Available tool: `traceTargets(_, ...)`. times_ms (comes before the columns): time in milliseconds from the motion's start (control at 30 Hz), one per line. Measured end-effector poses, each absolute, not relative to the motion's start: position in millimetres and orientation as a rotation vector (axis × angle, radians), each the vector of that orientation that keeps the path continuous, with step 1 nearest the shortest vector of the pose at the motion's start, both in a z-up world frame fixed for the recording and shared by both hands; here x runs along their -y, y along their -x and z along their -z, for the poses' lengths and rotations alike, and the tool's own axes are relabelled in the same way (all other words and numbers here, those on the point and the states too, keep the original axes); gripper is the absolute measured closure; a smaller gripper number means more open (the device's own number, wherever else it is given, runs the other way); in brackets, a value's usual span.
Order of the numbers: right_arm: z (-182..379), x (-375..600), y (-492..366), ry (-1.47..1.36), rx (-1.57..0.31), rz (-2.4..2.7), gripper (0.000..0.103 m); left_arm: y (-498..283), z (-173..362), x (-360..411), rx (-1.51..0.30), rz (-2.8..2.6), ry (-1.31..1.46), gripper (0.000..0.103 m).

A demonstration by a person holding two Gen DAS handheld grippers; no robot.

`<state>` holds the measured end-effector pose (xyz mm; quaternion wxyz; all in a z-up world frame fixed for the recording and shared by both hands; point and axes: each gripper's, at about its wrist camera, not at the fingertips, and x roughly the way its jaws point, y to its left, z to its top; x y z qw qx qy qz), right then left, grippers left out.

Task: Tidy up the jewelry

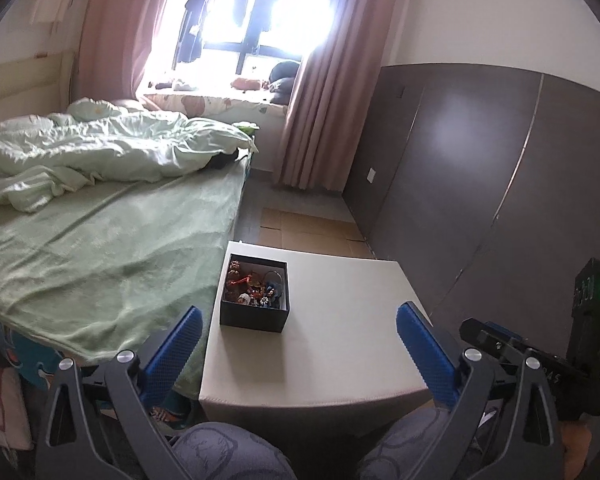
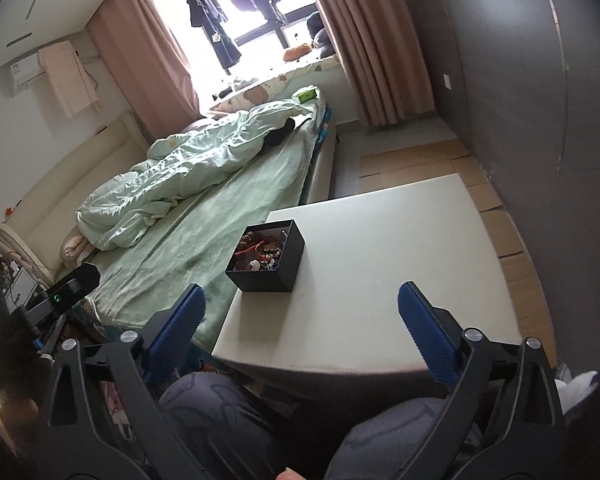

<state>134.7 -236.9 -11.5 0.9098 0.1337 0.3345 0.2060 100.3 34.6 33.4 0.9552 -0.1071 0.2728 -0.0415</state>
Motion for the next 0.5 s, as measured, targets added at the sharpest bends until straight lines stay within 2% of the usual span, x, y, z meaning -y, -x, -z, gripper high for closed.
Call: traceTargets(500,-4.0,253.0,-56.3,-0.207,-0.66,-0.377,0.005,-18.6,-38.4,-7.8,-0.537,0.093,0.15,0.009)
